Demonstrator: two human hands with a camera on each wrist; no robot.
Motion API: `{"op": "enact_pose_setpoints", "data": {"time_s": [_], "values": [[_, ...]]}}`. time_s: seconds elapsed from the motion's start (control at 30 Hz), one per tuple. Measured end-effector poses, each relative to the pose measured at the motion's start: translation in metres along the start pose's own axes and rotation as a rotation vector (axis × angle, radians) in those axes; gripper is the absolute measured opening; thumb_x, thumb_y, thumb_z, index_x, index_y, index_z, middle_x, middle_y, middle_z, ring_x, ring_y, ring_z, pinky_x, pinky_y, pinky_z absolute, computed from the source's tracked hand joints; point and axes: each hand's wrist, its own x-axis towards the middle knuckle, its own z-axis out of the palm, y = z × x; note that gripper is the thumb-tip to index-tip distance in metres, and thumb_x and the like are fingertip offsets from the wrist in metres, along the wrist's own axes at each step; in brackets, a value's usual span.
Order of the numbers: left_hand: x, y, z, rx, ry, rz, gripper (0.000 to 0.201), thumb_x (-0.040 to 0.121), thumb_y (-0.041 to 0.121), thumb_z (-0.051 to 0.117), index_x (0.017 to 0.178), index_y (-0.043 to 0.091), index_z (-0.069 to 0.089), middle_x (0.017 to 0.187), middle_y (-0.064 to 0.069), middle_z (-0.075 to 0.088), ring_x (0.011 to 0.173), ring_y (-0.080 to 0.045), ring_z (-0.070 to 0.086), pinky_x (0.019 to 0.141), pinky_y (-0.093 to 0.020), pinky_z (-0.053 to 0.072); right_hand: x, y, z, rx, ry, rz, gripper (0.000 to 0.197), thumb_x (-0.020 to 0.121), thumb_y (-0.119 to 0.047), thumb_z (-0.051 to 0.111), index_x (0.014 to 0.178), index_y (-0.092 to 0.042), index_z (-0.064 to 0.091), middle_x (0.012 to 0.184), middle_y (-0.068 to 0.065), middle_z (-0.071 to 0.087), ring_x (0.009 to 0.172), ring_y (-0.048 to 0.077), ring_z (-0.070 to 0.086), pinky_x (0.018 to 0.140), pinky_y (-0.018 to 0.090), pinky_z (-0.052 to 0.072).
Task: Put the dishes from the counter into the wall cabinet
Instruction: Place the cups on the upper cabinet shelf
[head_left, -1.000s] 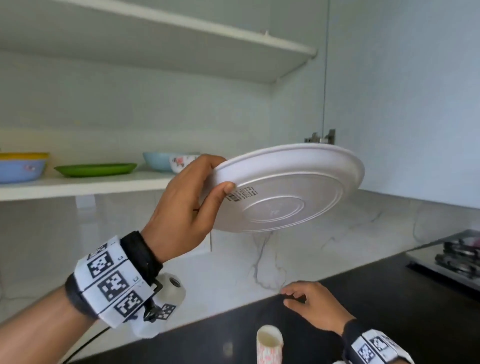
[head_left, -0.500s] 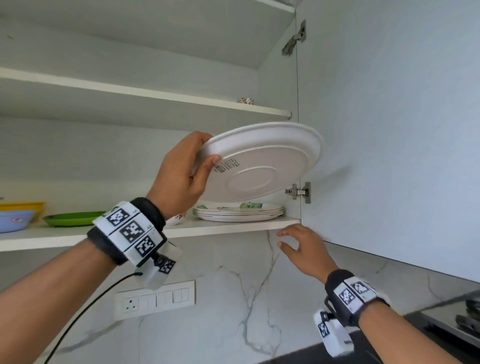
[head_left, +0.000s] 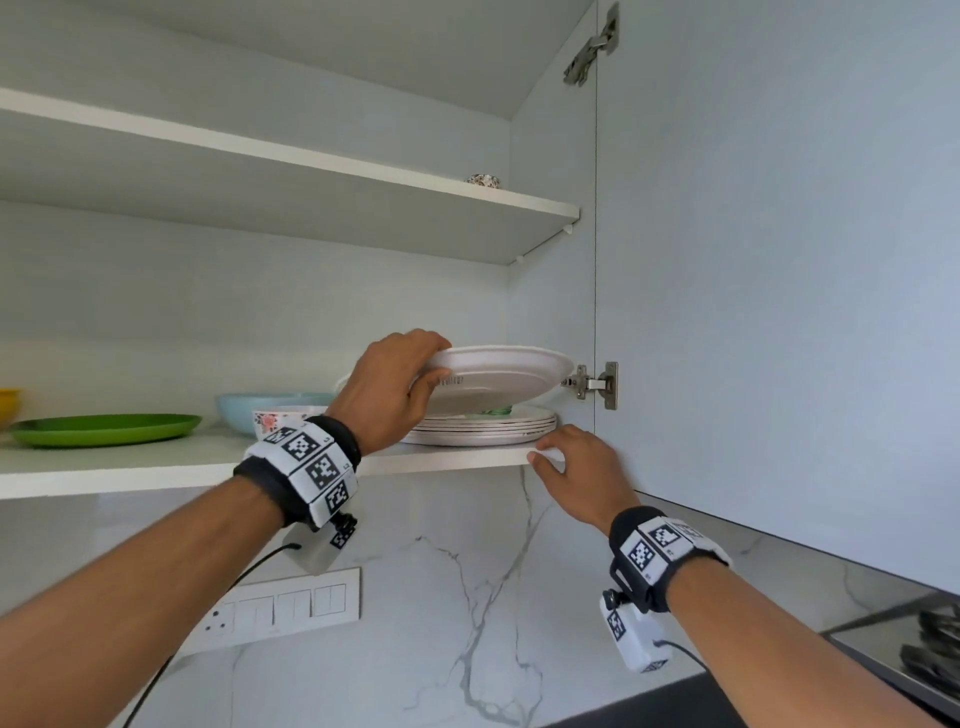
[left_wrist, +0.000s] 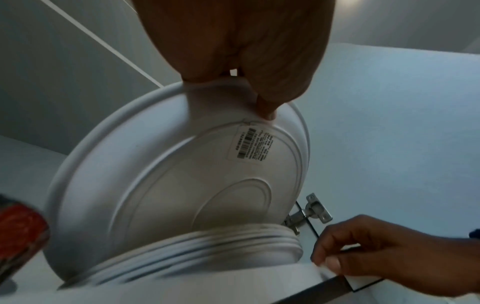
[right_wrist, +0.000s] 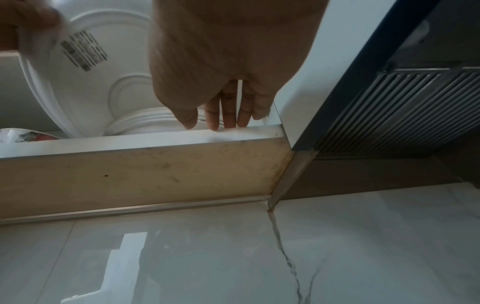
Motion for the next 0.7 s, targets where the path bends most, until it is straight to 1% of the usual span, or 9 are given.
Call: {"op": "enact_pose_setpoints", "data": {"time_s": [0.1,0.23,0.3,0.4,0.47,0.53,0.6,0.63,0.7], "values": [[-0.001,-0.004,0.015,0.012,-0.042,0.003,0.018,0.093,0.022,0.051,0.105,0.012,0.060,0.089,-0.004,0.062,0.073,-0.025,0.053,0.066,-0.032,0.036,-0.001,0.005,0.006,0.019,0.077,-0.029,0.020,0.091,-0.031,0.064,0.101,-0.015,0.070,0.099,0.000,0.069,0.091,0.021,0.063,0.078,0.033,0.049],[-0.007,-0.004,0.035,0.083,-0.157,0.004,0.021,0.090,0.023,0.046,0.101,0.014,0.061,0.086,-0.003,0.062,0.071,-0.027,0.054,0.066,-0.038,0.043,-0.005,0.010,0.018,0.034,0.166,-0.043,0.013,0.088,-0.021,0.066,0.100,-0.016,0.068,0.097,-0.003,0.067,0.090,0.020,0.061,0.080,0.035,0.051],[-0.014,-0.003,0.047,0.121,-0.189,0.003,0.019,0.089,0.022,0.045,0.100,0.016,0.060,0.086,-0.002,0.062,0.070,-0.028,0.055,0.066,-0.040,0.045,-0.006,0.009,0.026,0.041,0.205,-0.035,0.014,0.086,-0.015,0.067,0.100,-0.016,0.067,0.097,-0.004,0.066,0.091,0.019,0.059,0.081,0.033,0.050],[-0.024,-0.004,0.061,0.160,-0.173,-0.016,0.016,0.092,0.020,0.045,0.100,0.018,0.058,0.085,0.000,0.059,0.070,-0.026,0.053,0.064,-0.037,0.041,-0.008,0.010,0.033,0.058,0.265,-0.020,0.018,0.082,-0.010,0.067,0.099,-0.016,0.067,0.098,-0.006,0.064,0.091,0.018,0.057,0.081,0.028,0.046],[-0.026,-0.006,0.068,0.178,-0.156,-0.016,0.018,0.093,0.021,0.043,0.102,0.019,0.058,0.086,0.001,0.058,0.071,-0.025,0.052,0.063,-0.035,0.037,-0.009,0.009,0.037,0.059,0.290,-0.021,0.018,0.082,-0.009,0.067,0.099,-0.016,0.067,0.097,-0.005,0.064,0.091,0.018,0.056,0.081,0.026,0.044],[-0.025,-0.006,0.072,0.183,-0.182,-0.012,0.023,0.094,0.025,0.039,0.105,0.019,0.059,0.087,0.001,0.059,0.071,-0.026,0.054,0.064,-0.036,0.038,-0.009,0.009,0.038,0.057,0.300,-0.027,0.018,0.082,-0.009,0.066,0.099,-0.015,0.066,0.098,-0.005,0.063,0.091,0.017,0.055,0.081,0.024,0.042],[-0.025,-0.007,0.078,0.200,-0.234,-0.015,0.032,0.094,0.035,0.035,0.108,0.020,0.059,0.088,0.001,0.060,0.073,-0.026,0.056,0.065,-0.036,0.039,-0.009,0.009,0.038,0.058,0.300,-0.025,0.019,0.083,-0.009,0.066,0.100,-0.016,0.066,0.099,-0.005,0.063,0.093,0.016,0.055,0.082,0.024,0.042],[-0.027,-0.007,0.080,0.216,-0.255,-0.019,0.035,0.094,0.040,0.034,0.109,0.020,0.059,0.089,0.001,0.060,0.074,-0.026,0.057,0.065,-0.036,0.039,-0.010,0.010,0.039,0.059,0.303,-0.024,0.019,0.083,-0.009,0.066,0.101,-0.016,0.066,0.099,-0.005,0.063,0.093,0.016,0.054,0.082,0.024,0.042],[-0.032,-0.008,0.085,0.245,-0.253,-0.021,0.036,0.093,0.044,0.037,0.111,0.020,0.058,0.092,0.001,0.059,0.077,-0.025,0.056,0.067,-0.036,0.039,-0.010,0.010,0.039,0.056,0.307,-0.023,0.020,0.083,-0.009,0.065,0.101,-0.015,0.066,0.100,-0.004,0.063,0.093,0.017,0.054,0.082,0.024,0.042]]}}
